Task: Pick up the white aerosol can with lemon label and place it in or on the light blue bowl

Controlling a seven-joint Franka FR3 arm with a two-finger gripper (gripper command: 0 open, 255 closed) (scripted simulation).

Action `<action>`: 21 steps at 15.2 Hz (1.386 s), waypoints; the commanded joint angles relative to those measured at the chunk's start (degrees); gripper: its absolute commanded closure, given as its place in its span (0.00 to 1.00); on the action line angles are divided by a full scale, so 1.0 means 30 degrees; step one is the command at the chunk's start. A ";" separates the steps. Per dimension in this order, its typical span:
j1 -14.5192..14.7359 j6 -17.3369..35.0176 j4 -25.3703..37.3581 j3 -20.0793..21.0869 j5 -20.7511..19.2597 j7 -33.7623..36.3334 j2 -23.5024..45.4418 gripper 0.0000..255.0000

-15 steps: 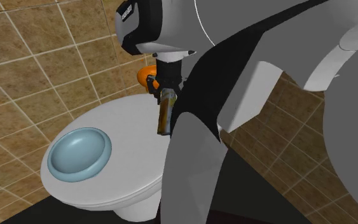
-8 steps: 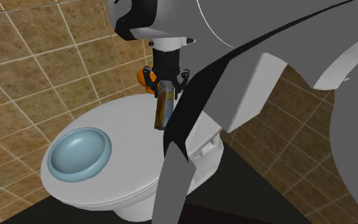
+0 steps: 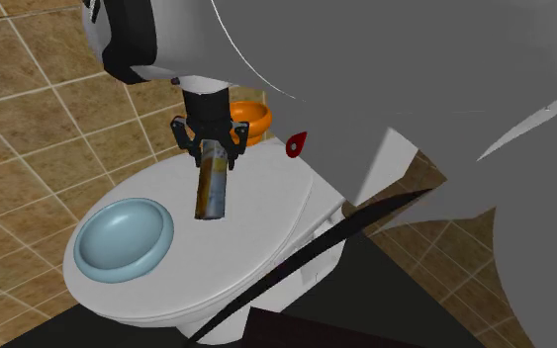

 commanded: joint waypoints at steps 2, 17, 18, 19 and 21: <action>0.0707 0.0011 0.0211 0.0719 0.0052 0.1440 0.0101 1.00; 0.3879 0.0912 0.1838 0.3451 -0.1199 0.7711 0.2539 1.00; 0.3891 0.1156 0.1654 0.3446 -0.1244 0.7726 0.2613 1.00; 0.3904 0.1400 0.1475 0.3440 -0.1292 0.7742 0.2691 1.00; 0.3934 0.1884 0.1129 0.3425 -0.1397 0.7781 0.2862 1.00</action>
